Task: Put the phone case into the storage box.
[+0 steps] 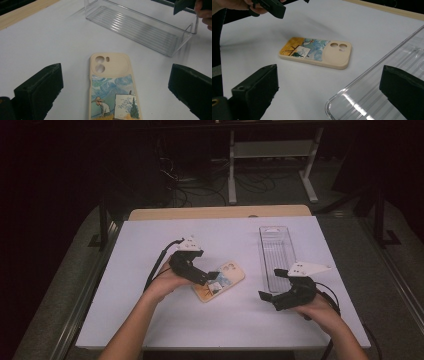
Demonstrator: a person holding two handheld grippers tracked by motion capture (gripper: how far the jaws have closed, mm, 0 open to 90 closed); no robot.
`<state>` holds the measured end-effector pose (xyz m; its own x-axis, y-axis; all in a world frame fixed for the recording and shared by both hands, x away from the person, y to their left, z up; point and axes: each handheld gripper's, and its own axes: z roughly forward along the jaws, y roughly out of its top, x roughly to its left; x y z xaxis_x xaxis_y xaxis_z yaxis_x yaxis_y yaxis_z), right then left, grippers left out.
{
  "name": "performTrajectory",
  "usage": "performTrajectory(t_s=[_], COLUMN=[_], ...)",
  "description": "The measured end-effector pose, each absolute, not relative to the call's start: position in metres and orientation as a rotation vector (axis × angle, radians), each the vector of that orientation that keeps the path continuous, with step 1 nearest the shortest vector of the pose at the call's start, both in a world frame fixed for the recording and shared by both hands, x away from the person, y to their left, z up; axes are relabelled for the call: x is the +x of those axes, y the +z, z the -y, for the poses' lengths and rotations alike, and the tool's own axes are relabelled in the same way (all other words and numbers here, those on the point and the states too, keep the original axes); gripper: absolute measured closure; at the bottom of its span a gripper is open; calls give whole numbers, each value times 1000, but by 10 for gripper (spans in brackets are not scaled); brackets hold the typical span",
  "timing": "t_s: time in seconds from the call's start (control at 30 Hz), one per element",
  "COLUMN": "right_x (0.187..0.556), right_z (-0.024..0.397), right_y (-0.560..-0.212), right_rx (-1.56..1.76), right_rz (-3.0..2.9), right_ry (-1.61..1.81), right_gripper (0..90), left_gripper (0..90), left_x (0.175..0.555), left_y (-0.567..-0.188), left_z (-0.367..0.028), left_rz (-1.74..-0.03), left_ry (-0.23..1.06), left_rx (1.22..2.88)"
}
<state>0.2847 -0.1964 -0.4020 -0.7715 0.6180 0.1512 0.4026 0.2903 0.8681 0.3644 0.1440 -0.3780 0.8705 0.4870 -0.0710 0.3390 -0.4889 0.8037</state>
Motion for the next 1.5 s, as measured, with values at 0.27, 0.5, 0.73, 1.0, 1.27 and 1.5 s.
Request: performTrajectory(t_s=[0.27, 0.5, 0.73, 1.0, 1.27, 1.5], right_x=[285, 285, 285, 284, 284, 285], right_z=[196, 196, 196, 196, 196, 196], right_y=[-402, -402, -402, -402, -402, -402], right_rx=[942, 941, 941, 944, 938, 938], right_rz=[-2342, -2342, -2342, -2341, -2343, -2342], right_ry=[1479, 1477, 1475, 1474, 1470, 1472], right_gripper=[16, 16, 16, 16, 16, 17], left_gripper=[0, 0, 0, 0, 0, 0], left_x=[362, 361, 359, 357, 355, 356], left_y=[-386, -392, -398, -407, -414, -422], left_z=[-141, -139, -136, -134, -134, -135], left_rz=[-614, -614, -618, -641, -650, -649], left_ry=[186, 180, 169, 164, 175, 190], left_rx=[2147, 2160, 2183, 2208, 2226, 2250])
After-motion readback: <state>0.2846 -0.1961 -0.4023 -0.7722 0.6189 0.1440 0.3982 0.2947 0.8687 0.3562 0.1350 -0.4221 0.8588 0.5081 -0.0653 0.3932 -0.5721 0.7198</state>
